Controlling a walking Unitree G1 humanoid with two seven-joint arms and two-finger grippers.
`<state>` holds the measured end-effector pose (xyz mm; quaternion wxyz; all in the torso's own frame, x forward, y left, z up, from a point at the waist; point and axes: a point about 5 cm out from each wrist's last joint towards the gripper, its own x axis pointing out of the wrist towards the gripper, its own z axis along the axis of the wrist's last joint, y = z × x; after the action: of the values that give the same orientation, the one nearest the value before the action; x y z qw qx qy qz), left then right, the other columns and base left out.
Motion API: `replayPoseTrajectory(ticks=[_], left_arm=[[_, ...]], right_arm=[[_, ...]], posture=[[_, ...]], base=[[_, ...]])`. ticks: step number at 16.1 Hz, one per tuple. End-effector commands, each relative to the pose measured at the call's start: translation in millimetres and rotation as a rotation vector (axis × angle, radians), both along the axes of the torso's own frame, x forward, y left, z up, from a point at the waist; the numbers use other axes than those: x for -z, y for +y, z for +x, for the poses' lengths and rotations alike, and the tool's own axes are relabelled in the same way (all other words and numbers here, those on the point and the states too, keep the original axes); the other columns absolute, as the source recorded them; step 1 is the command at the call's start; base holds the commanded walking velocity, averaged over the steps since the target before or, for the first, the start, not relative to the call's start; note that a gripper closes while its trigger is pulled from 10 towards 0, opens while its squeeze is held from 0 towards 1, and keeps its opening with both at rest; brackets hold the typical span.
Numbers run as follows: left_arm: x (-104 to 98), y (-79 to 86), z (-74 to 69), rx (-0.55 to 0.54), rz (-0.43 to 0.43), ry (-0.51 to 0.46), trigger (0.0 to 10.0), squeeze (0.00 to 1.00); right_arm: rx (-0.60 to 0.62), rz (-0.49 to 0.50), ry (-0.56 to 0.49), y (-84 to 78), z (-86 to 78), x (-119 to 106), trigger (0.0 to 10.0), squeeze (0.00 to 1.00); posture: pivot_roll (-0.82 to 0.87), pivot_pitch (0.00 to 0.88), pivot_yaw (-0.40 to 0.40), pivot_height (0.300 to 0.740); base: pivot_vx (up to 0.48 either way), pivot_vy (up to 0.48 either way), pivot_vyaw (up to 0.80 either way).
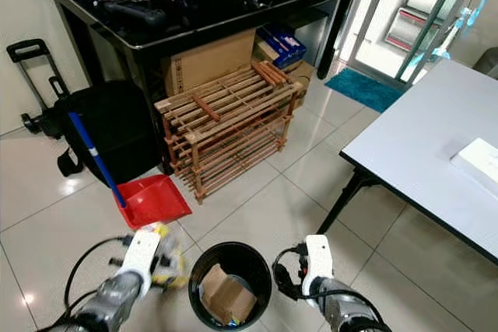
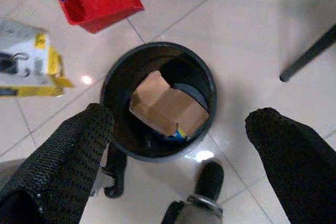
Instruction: Picking trash to rubbish bin
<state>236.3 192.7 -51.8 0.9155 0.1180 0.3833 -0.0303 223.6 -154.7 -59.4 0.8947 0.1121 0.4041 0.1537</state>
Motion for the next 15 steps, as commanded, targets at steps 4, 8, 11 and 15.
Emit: replayPoseTrajectory(ticks=[4,8,11,15], left_arm=[[-5,-30.1,11.4,0.121,-0.076,-0.003,10.0,0.0],[0,-48.3,6.6,0.187,-0.123,0.048,10.0,0.0],[3,-57.2,1.9,0.224,-0.123,0.077,10.0,0.0],[3,-54.9,2.7,0.233,-0.095,0.079,10.0,0.51]], right_arm=[[-0.013,0.048,-0.046,0.4,6.4,-6,10.0,0.0],[-0.021,0.065,-0.057,-1.5,1.1,-5,10.0,0.0],[-0.014,0.071,-0.068,-2.2,3.0,-6,10.0,0.0],[-0.019,0.081,-0.085,-0.8,7.8,-10,10.0,0.0]], posture=[[-0.02,0.074,-0.106,0.74],[-0.03,0.098,-0.102,0.74],[-0.05,0.102,-0.095,0.74],[-0.04,0.097,-0.096,0.74]], base=[[0.0,0.0,0.0],[0.0,0.0,0.0],[0.0,0.0,0.0],[0.0,0.0,0.0]])
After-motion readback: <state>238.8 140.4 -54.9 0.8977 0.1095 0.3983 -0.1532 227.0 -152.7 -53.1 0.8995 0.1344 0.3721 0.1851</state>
